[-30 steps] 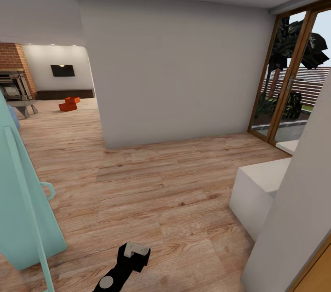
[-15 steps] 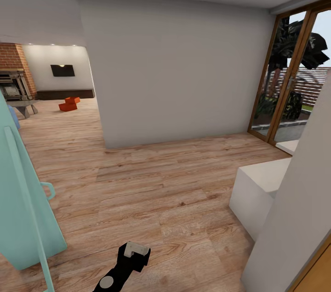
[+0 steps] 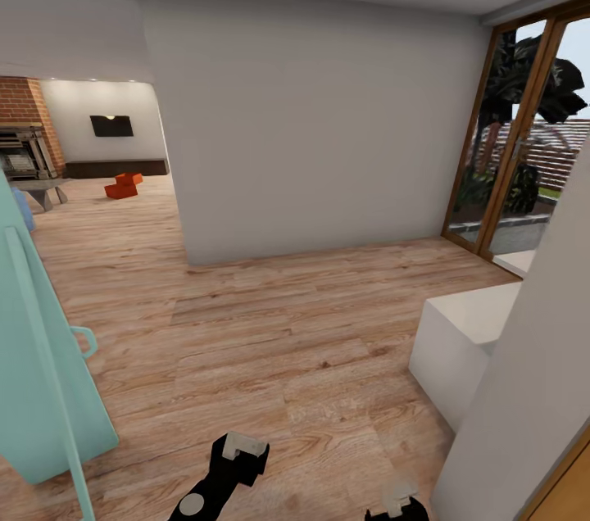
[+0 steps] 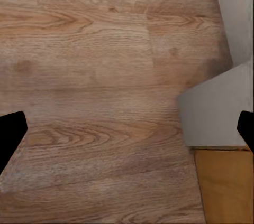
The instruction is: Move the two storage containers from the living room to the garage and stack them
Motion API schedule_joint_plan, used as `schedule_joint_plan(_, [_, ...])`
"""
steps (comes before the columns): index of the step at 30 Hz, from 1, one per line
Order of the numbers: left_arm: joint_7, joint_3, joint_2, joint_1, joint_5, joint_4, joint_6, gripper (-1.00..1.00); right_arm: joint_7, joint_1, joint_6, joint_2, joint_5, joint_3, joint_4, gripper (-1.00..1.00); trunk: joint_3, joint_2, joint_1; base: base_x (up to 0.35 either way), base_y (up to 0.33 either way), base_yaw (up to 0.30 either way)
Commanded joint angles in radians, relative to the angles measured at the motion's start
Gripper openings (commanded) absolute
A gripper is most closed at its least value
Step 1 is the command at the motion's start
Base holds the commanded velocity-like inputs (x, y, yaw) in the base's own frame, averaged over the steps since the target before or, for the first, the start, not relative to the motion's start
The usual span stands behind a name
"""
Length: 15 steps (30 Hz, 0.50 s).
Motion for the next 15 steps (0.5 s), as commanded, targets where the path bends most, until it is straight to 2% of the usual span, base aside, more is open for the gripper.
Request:
schedule_joint_plan(1, [-0.002,-0.001,0.0,-0.001,0.004,0.001,-0.004,1.0,-0.005,-0.001,0.007,0.001,0.008,0.003,-0.022,1.0,-0.001,-0.001,0.0,0.08,-0.016,0.0])
schedule_joint_plan(5, [-0.001,0.001,0.0,0.002,0.012,0.003,-0.011,1.0,0.005,-0.001,0.006,0.005,0.005,0.005,-0.097,1.0,-0.001,-0.001,0.0,0.051,-0.018,0.0])
schedule_joint_plan(9, [-0.004,0.001,0.002,0.005,0.007,0.01,-0.015,1.0,0.026,-0.001,0.004,0.005,0.0,0.002,-0.115,1.0,-0.001,-0.001,0.0,0.12,-0.006,0.0])
schedule_joint_plan(15, [-0.007,0.0,0.003,0.006,0.01,0.068,-0.017,1.0,0.029,0.002,0.0,0.01,-0.059,0.007,-0.129,1.0,-0.001,-0.001,0.0,0.284,-0.001,0.0])
